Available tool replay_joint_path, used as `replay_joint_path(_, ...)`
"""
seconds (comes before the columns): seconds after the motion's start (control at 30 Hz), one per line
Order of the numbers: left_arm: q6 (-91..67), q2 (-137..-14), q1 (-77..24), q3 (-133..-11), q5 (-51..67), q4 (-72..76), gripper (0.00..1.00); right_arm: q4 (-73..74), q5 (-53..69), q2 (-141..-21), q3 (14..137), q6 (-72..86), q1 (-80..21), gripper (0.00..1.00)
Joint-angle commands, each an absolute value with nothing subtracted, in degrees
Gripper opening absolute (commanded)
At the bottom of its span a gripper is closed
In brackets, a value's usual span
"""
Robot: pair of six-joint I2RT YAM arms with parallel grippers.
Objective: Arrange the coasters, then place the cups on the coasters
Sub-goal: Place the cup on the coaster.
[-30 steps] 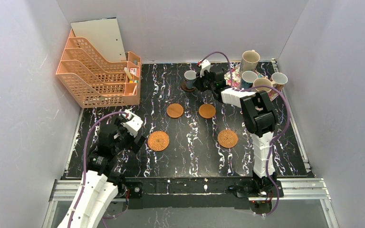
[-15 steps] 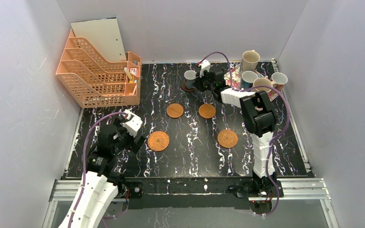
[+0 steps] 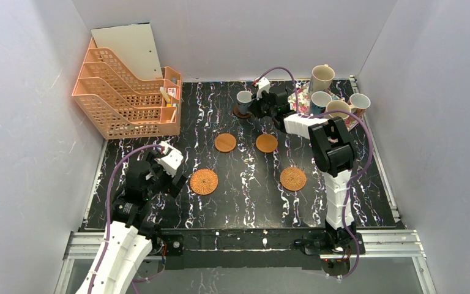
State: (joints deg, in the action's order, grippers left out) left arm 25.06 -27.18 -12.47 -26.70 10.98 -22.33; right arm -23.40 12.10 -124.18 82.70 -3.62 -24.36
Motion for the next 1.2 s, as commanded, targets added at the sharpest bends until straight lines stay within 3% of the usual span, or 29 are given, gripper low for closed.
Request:
replay_joint_path(0.0, 25.0, -26.8, -12.1, -26.2, 11.8, -22.6, 0.98, -26.1, 12.0, -125.4, 85.2, -4.4, -24.8, 0.16)
replay_joint_path(1.17, 25.1, -26.6, -12.0, -26.1, 12.0, -22.7, 0.98, -25.3, 12.5, -125.4, 84.7, -6.0, -24.8, 0.32)
